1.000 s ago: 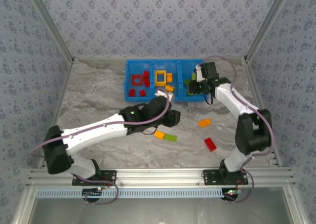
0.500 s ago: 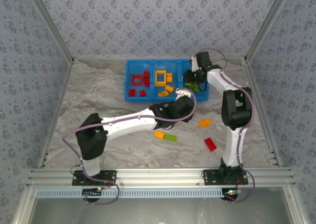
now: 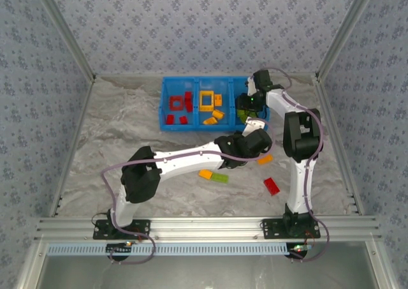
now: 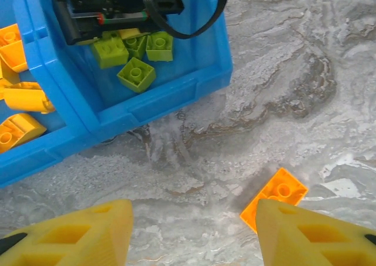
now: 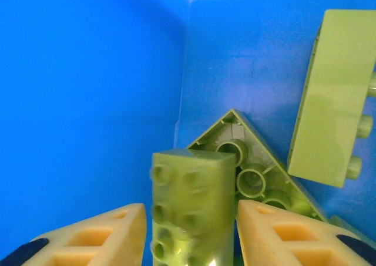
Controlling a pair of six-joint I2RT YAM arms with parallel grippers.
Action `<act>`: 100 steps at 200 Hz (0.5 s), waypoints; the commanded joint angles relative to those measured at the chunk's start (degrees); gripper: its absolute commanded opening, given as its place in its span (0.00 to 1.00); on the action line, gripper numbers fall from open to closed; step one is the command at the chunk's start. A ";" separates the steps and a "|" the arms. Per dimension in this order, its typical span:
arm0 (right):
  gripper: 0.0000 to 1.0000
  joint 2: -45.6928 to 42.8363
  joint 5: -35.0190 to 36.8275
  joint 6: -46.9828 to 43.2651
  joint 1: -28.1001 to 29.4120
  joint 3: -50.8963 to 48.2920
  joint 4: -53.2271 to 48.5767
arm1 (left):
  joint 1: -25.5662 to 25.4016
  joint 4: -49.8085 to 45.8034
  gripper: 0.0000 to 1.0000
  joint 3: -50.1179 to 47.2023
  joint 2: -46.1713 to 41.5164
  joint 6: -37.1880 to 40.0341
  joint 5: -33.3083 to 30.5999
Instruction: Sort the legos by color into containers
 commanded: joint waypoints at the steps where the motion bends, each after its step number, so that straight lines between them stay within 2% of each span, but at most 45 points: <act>1: 0.51 -1.28 -1.67 0.00 0.30 1.31 -1.61 | 0.04 -1.63 0.58 1.61 -0.43 0.34 -2.11; 29: 0.54 -4.87 -0.79 -0.59 0.24 1.14 -1.96 | -0.11 -3.08 0.58 1.57 -1.56 -0.40 -2.38; 70: 0.50 -16.57 2.54 -1.71 0.26 -0.59 -2.22 | -0.20 -5.44 0.58 -2.53 -8.07 -1.50 -2.62; 83: 0.50 -21.97 3.99 -2.19 0.52 -2.01 -2.59 | -0.14 -5.26 0.58 -5.26 -11.30 -0.44 -1.03; 100: 0.50 -30.33 6.27 -2.73 1.50 -6.11 -3.37 | 0.64 -6.56 0.58 -8.60 -15.04 1.95 5.68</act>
